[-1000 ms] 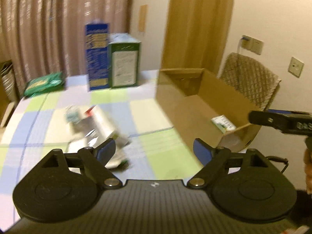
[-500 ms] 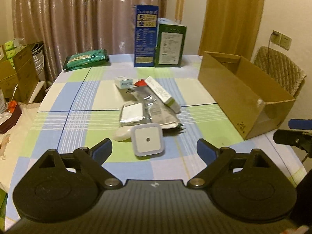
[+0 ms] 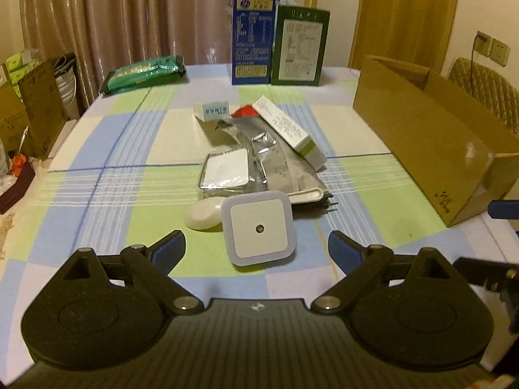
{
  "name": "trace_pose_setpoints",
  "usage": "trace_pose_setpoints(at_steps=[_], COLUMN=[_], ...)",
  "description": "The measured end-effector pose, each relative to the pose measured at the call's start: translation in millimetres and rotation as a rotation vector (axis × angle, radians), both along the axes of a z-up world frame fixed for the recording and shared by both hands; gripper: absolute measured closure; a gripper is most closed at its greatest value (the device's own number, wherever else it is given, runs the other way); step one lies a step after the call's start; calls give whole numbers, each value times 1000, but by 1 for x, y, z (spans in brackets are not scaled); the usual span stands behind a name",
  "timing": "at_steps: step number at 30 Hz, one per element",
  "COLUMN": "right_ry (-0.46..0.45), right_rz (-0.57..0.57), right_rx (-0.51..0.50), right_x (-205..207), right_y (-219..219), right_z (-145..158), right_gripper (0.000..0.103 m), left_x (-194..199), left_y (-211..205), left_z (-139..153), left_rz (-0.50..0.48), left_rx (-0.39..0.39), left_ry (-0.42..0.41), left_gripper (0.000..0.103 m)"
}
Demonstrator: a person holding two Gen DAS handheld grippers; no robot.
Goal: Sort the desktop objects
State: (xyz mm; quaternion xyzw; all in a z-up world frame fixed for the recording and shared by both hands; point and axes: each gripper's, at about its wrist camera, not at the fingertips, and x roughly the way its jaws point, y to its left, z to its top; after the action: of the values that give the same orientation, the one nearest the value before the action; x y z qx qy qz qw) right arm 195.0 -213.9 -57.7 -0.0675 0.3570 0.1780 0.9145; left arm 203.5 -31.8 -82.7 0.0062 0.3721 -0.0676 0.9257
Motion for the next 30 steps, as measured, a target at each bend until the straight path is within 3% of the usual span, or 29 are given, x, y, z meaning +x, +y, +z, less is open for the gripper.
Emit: trace_pose_setpoints(at_steps=[12, 15, 18, 21, 24, 30], right_ry=[10, 9, 7, 1, -1, -61], right_rz=[56, 54, 61, 79, 117, 274], right_rx=[8, 7, 7, -4, -11, -56], right_x=[51, 59, 64, 68, 73, 80], right_y=[11, 12, 13, 17, 24, 60], right_z=[-45, -48, -50, -47, -43, -32], right_gripper=[8, 8, 8, 9, 22, 35], left_x=[39, 45, 49, 46, 36, 25], left_y=[-19, -17, -15, -13, 1, 37], left_z=[-42, -47, -48, -45, -36, -23], left_rz=[28, 48, 49, 35, 62, 124], left_rx=[57, 59, 51, 69, 69, 90], left_ry=[22, 32, 44, 60, 55, 55], left_gripper=[17, 25, 42, 42, 42, 42])
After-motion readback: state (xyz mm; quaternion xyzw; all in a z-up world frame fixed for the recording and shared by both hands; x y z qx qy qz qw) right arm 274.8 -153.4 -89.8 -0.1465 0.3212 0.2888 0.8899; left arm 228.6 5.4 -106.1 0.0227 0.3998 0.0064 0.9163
